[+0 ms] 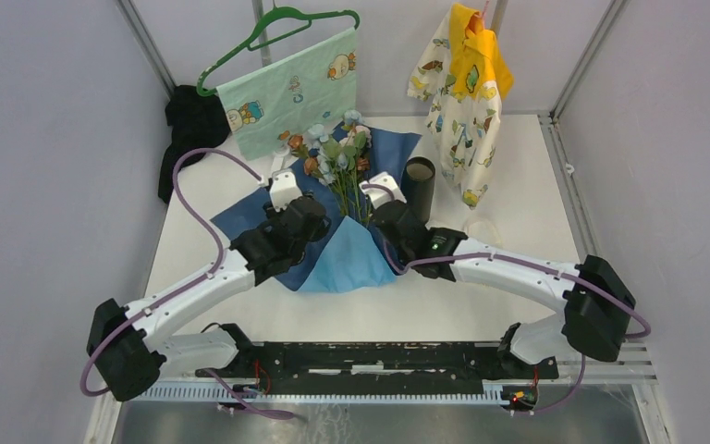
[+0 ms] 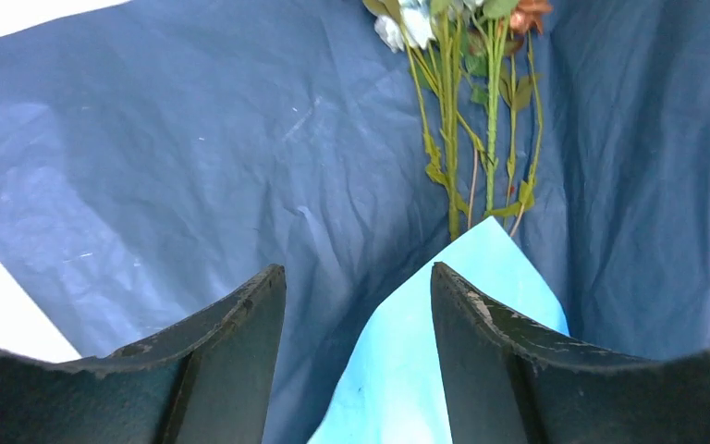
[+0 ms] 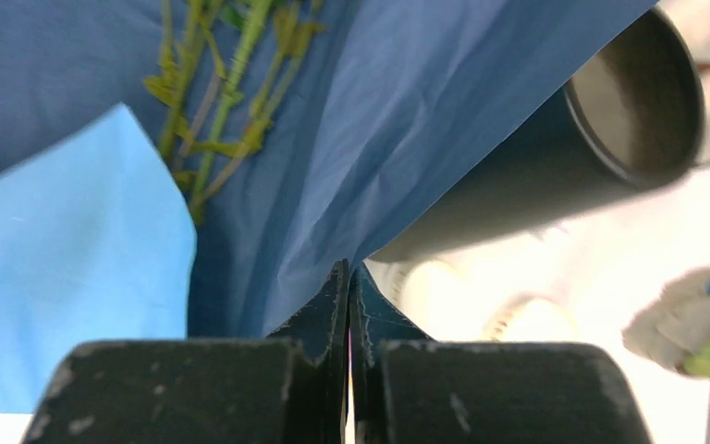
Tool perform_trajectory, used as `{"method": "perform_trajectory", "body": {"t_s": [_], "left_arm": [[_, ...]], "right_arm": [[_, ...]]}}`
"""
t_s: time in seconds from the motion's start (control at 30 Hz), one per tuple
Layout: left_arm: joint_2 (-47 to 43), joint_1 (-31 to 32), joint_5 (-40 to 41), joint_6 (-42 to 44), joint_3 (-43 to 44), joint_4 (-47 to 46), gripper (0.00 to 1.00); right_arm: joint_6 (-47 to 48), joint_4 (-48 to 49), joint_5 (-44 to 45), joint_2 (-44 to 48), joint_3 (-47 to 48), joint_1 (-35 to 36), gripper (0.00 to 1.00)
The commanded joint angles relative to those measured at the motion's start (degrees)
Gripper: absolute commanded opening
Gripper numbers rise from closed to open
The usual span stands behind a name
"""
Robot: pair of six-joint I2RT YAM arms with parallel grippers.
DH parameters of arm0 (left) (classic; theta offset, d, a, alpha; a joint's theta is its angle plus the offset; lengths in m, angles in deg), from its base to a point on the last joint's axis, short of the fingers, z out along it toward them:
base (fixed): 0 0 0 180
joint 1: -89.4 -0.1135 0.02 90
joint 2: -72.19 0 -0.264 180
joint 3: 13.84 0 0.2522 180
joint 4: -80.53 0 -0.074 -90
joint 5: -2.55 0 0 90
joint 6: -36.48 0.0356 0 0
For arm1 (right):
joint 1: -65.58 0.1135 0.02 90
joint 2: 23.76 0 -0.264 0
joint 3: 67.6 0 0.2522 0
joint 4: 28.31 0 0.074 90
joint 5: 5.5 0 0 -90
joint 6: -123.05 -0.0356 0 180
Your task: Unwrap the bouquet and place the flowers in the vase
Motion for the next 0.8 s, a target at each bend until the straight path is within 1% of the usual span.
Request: {"method": "perform_trajectory", "body": {"t_s": [0.0,0.13,0.3,0.33,0.4,0.47,0.53,0.67,0.7,0.77], "left_arm": [[3.2,0.0,-4.4,2.7,-0.5,-8.1,0.65],[6.3,0.1,-5.6,3.6,-0.5,-10.1,0.65],[8.9,0.0,-5.5,4.7,-0.1,-12.0,0.65],[9.4,0.0,-5.4,4.9,0.1,-12.5,0.65],[10.5,-0.1,-5.4,5.5,0.1,-13.7,0.65],[12.0,-0.1,-5.4,6.3,0.0,-15.3,0.65],[14.1,-0.8,-6.1,7.1,-0.4,-17.4,0.66],[19.1,-3.8,-14.3,8.4,-2.2,-25.4,0.65],[20.3,-4.3,-16.5,8.3,-2.6,-27.0,0.65],[22.5,-4.6,-19.8,8.3,-3.1,-29.9,0.64]], "right_arm": [[-3.4,-0.4,8.1,4.1,-5.7,-1.1,0.0],[-6.5,-2.8,10.4,6.4,-9.5,-2.4,0.06],[-12.1,-8.8,14.3,6.5,-11.6,-3.9,0.13],[-13.1,-10.0,15.0,6.5,-11.8,-4.3,0.15],[-14.8,-11.7,15.9,6.5,-12.4,-4.8,0.24],[-15.0,-11.9,16.0,6.5,-12.9,-5.0,0.29],[-15.4,-12.3,16.1,6.5,-13.0,-5.1,0.3],[-14.6,-11.7,14.7,8.1,-12.5,-5.1,0.31],[-13.8,-10.8,13.8,9.2,-12.7,-5.1,0.34],[-12.9,-9.3,12.5,11.4,-13.0,-5.1,0.37]]}}
